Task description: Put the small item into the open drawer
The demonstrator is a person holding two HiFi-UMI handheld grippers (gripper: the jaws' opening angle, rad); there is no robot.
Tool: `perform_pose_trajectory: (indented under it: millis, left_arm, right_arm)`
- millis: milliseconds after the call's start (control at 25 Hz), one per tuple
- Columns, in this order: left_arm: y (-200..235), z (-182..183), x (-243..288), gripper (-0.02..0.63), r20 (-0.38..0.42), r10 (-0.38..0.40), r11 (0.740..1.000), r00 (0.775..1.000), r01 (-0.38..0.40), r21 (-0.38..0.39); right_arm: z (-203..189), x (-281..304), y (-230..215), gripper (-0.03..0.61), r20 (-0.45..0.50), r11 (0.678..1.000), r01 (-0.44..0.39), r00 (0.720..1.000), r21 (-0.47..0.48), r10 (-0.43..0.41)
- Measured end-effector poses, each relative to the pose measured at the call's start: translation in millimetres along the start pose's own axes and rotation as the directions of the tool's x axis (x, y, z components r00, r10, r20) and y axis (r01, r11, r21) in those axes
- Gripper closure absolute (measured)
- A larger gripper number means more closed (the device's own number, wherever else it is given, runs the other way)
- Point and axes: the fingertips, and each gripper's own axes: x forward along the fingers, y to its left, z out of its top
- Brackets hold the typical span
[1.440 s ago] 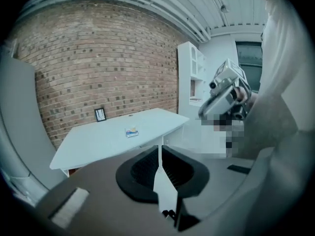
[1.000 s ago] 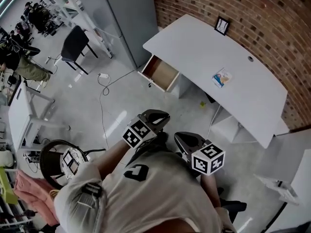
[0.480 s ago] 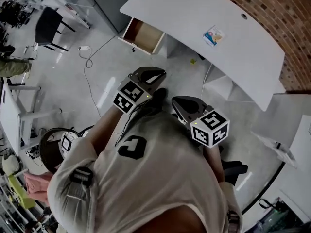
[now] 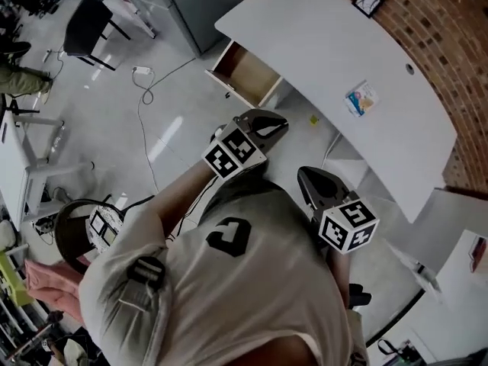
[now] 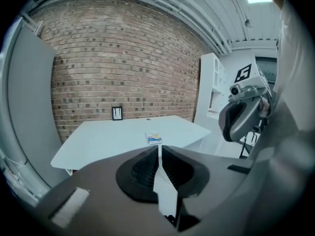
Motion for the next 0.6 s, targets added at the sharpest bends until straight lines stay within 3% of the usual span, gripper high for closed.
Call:
perform_pose_trajectory:
  millis: [440,600]
  left_arm:
    - [111.5,-31.8,-61.9,0.592,-0.009,0.135,0.987,0.991,-0.135,-0.085]
    - [133.6,-35.6,-59.4,0.592,-0.013,0.149,0.984,0.989,-0.149,-0.092]
  right_arm:
    - [56.7,93.0,12.7,0.575,-0.061,0.994,-0.107,0.992,-0.014,0.106]
    - [62.4,100.5,5.7,0.575,-0.080,0.997,-0.081,0.994,-0.007,0.080]
